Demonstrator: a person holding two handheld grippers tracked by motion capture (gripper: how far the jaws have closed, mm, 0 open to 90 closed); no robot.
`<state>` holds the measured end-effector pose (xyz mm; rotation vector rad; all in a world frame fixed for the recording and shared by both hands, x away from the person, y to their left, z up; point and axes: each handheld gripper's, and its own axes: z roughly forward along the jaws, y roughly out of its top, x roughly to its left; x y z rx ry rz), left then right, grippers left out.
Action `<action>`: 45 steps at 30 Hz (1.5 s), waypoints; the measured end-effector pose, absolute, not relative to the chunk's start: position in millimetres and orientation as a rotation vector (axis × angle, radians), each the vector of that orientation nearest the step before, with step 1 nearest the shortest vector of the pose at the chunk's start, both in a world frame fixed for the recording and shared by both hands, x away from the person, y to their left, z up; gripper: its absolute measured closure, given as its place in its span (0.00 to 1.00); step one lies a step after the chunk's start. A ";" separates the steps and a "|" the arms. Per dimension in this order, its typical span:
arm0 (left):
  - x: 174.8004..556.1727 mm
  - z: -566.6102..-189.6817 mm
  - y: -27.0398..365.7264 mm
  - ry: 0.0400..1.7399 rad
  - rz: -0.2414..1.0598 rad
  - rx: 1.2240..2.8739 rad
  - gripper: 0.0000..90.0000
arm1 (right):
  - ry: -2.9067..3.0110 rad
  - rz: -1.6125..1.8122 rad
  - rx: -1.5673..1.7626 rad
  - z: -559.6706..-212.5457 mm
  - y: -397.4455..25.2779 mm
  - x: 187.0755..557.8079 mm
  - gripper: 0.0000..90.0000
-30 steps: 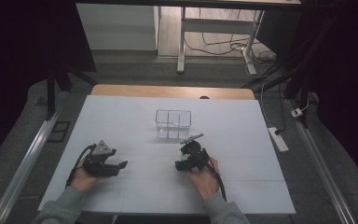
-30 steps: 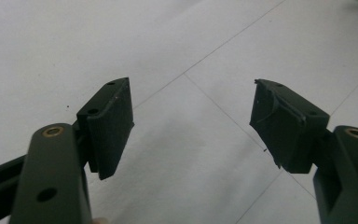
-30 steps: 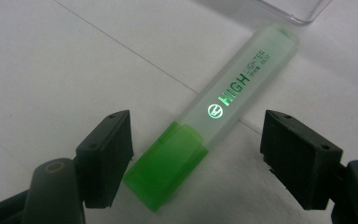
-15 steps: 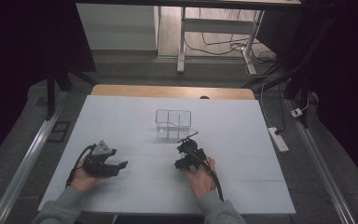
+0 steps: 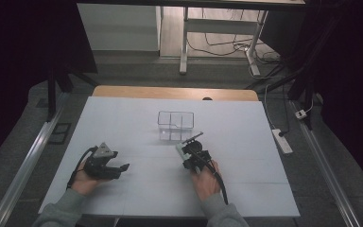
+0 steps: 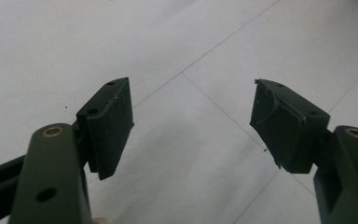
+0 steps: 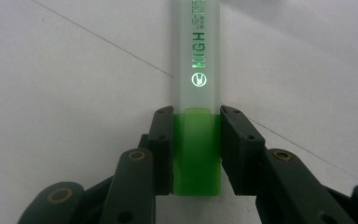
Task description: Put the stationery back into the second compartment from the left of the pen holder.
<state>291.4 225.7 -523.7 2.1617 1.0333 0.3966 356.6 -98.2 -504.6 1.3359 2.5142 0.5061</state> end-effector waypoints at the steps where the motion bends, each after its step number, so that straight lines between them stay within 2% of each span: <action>1: 291.4 -523.7 225.8 1.034 0.398 2.162 0.33 | 2.517 0.508 1.327 -504.6 -98.3 356.3 0.74; 14: 291.5 -522.3 225.0 1.025 0.414 2.161 0.33 | 2.569 0.708 1.214 -488.4 -124.9 353.2 0.74; 45: 281.7 -502.5 198.3 0.874 0.417 2.224 0.33 | 2.808 0.935 0.530 -466.6 -125.6 357.5 0.74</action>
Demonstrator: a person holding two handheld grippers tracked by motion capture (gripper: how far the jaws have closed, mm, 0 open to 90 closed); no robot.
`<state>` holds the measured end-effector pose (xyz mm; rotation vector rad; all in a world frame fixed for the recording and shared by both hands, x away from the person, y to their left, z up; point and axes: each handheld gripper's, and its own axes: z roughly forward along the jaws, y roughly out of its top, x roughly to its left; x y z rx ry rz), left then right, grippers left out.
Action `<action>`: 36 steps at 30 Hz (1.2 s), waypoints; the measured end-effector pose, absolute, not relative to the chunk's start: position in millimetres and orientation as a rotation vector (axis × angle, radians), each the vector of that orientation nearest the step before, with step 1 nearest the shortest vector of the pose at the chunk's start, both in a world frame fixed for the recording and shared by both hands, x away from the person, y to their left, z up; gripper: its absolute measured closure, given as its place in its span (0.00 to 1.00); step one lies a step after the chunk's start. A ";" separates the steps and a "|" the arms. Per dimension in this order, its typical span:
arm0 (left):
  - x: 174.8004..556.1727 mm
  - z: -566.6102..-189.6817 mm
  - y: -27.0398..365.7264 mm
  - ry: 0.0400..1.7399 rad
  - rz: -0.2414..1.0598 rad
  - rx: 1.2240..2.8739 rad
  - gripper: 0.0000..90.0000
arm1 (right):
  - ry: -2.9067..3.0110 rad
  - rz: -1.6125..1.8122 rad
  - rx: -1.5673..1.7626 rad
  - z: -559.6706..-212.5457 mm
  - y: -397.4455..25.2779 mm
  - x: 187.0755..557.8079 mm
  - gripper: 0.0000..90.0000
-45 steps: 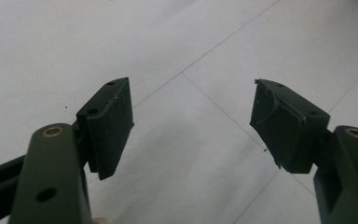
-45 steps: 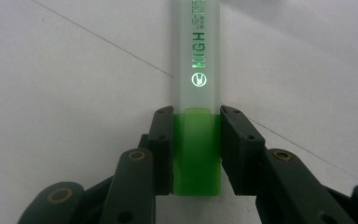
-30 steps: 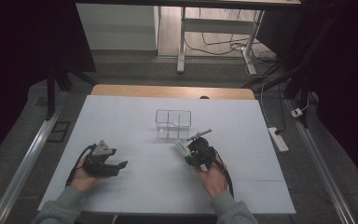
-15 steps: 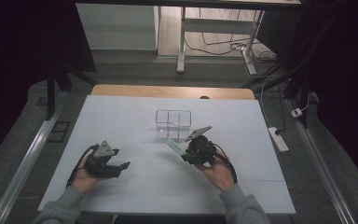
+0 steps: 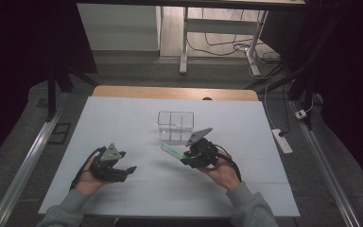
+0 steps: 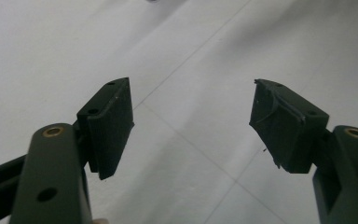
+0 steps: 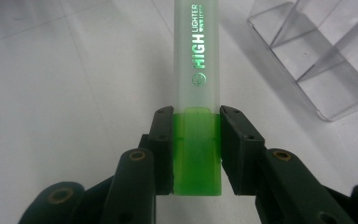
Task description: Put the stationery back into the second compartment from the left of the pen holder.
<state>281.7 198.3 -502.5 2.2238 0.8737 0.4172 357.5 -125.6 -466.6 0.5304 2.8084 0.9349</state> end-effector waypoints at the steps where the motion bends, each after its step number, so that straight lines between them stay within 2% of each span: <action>1: 281.2 -501.5 196.7 0.865 0.418 2.226 0.33 | 2.815 0.935 0.519 -466.7 -125.0 356.9 0.74; 15: 284.2 -486.3 171.2 0.699 0.423 2.293 0.33 | 2.906 0.862 0.368 -474.2 -114.1 352.7 0.74; 36: 304.8 -484.3 119.7 0.449 0.328 2.474 0.35 | 2.987 0.816 0.164 -478.5 -102.4 344.3 0.74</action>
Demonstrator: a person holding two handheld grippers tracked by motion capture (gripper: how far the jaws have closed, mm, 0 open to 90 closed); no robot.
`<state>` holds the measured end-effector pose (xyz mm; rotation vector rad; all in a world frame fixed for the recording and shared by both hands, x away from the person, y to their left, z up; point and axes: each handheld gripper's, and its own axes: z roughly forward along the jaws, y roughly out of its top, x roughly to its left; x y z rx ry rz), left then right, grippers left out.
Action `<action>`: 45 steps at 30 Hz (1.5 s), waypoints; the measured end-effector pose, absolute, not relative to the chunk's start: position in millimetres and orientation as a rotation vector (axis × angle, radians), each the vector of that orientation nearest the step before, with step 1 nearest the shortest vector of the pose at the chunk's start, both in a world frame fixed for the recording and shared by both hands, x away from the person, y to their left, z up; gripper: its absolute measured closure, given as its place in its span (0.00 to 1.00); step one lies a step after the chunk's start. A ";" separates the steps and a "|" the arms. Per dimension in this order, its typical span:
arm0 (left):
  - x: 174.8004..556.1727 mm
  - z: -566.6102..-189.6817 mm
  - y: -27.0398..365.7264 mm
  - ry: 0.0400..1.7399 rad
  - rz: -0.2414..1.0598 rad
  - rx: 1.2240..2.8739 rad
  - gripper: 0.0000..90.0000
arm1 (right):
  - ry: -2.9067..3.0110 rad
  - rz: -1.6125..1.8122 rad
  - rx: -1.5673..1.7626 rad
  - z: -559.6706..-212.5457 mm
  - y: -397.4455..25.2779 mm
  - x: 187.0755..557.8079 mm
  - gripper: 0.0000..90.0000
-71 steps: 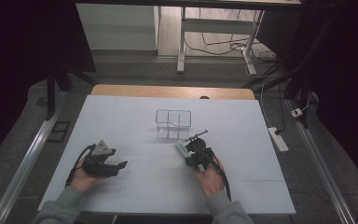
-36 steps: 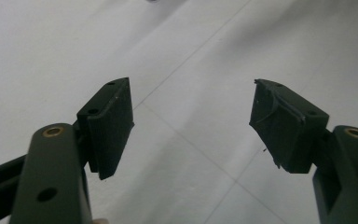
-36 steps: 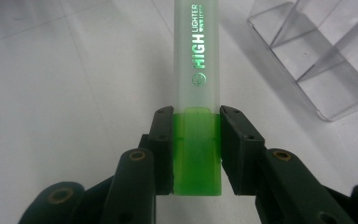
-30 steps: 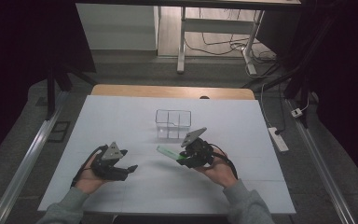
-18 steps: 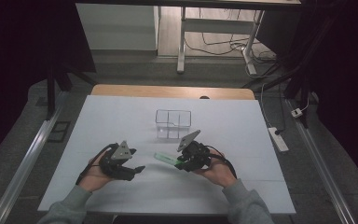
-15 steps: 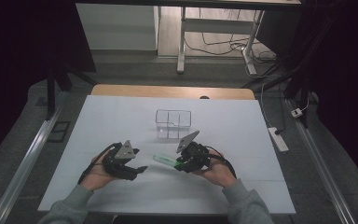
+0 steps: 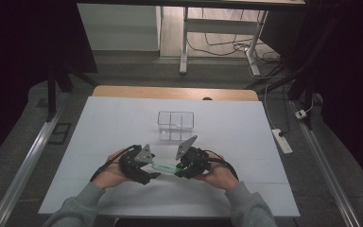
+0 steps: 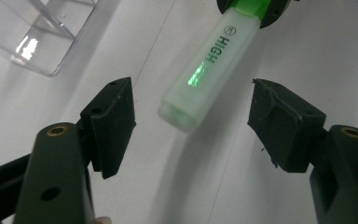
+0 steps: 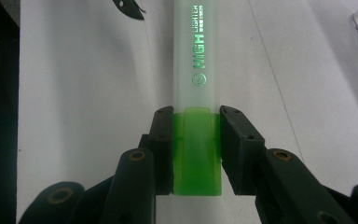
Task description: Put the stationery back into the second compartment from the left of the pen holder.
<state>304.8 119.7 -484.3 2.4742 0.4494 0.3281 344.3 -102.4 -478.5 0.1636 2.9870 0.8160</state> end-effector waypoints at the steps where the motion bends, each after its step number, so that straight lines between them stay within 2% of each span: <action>1: 305.9 -484.6 117.7 0.441 0.325 2.481 0.35 | 2.988 0.812 0.158 -478.7 -102.3 344.4 0.74; 7: 309.5 -487.2 106.8 0.378 0.296 2.526 0.39 | 3.004 0.798 0.136 -478.7 -101.2 341.7 0.74; 16: 310.1 -498.2 94.9 0.282 0.234 2.617 0.61 | 3.016 0.781 0.053 -479.3 -96.7 336.6 0.74; 23: 309.7 -501.0 93.8 0.246 0.181 2.629 0.72 | 2.980 0.828 0.099 -475.9 -96.0 336.0 0.70; 25: 311.2 -499.9 94.6 0.271 0.185 2.617 0.72 | 2.972 0.867 0.147 -473.9 -98.4 339.0 0.65; 28: 314.3 -500.2 98.3 0.317 0.198 2.603 0.72 | 2.929 0.917 0.213 -472.8 -99.6 340.4 0.51; 31: 316.3 -500.2 102.0 0.343 0.213 2.591 0.73 | 2.867 0.965 0.256 -469.2 -102.4 341.2 0.45; 37: 317.5 -499.2 109.2 0.408 0.264 2.539 0.72 | 2.746 1.057 0.455 -459.9 -117.2 349.5 0.38; 45: 318.2 -494.2 120.3 0.513 0.351 2.428 0.72 | 2.616 1.153 0.678 -454.7 -136.1 358.0 0.36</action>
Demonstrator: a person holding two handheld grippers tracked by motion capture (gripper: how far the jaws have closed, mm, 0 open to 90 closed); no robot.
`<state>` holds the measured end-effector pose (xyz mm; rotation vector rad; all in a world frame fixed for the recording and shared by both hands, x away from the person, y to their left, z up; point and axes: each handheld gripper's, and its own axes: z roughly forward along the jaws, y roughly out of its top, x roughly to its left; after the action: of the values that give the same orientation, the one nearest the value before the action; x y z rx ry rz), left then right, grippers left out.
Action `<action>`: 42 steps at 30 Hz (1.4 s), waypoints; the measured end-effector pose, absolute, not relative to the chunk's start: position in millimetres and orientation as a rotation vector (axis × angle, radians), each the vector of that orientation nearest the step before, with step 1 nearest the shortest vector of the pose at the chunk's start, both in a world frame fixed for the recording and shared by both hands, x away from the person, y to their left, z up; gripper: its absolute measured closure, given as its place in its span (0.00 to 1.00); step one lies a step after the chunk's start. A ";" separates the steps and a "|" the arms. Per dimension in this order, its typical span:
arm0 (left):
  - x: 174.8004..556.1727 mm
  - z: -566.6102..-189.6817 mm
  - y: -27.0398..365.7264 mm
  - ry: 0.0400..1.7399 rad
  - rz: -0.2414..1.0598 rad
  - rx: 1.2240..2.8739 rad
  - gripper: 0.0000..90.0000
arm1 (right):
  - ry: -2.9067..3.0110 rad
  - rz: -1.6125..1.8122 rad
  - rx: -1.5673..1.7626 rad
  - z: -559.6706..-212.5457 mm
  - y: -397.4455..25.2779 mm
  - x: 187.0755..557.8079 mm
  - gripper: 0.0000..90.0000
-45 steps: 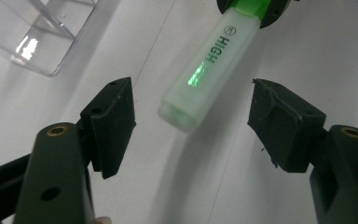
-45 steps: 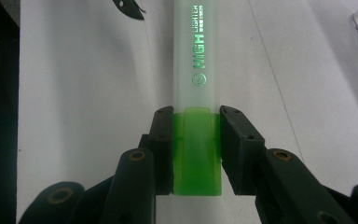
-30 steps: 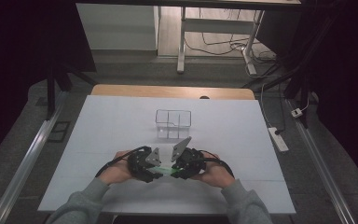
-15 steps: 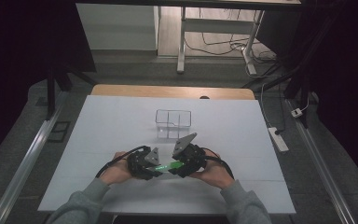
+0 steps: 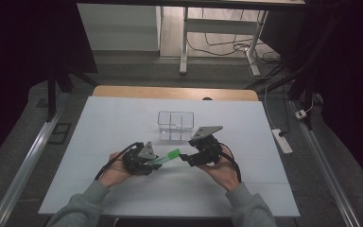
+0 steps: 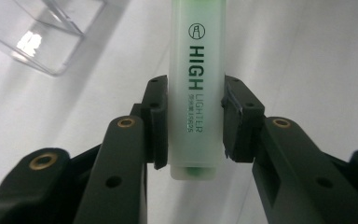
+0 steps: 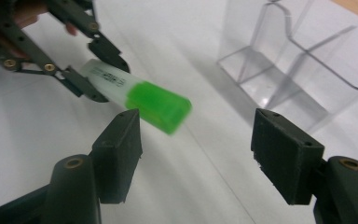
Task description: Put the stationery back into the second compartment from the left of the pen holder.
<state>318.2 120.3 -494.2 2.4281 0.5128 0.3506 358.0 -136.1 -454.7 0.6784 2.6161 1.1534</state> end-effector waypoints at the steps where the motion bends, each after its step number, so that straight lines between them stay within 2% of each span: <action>1: 318.0 -493.6 121.1 0.520 0.360 2.411 0.72 | 2.613 1.160 0.701 -454.7 -137.1 358.6 0.36; 10: 315.3 -491.2 123.0 0.591 0.449 2.285 0.72 | 2.569 1.233 0.813 -454.4 -141.3 359.6 0.35; 27: 308.6 -496.3 103.1 0.587 0.500 2.232 0.72 | 2.559 1.338 0.876 -461.2 -131.6 357.0 0.37; 36: 304.6 -500.5 90.7 0.573 0.514 2.247 0.72 | 2.555 1.370 0.872 -464.3 -123.7 354.8 0.48; 40: 305.9 -504.3 88.5 0.575 0.510 2.271 0.71 | 2.560 1.438 0.891 -462.4 -126.3 355.0 0.65; 42: 306.4 -505.2 87.0 0.576 0.509 2.274 0.71 | 2.569 1.461 0.879 -461.0 -126.4 354.8 0.69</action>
<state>306.4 87.0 -505.2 2.2738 0.5756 0.5093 354.8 -126.4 -461.0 0.8794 2.5692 1.4610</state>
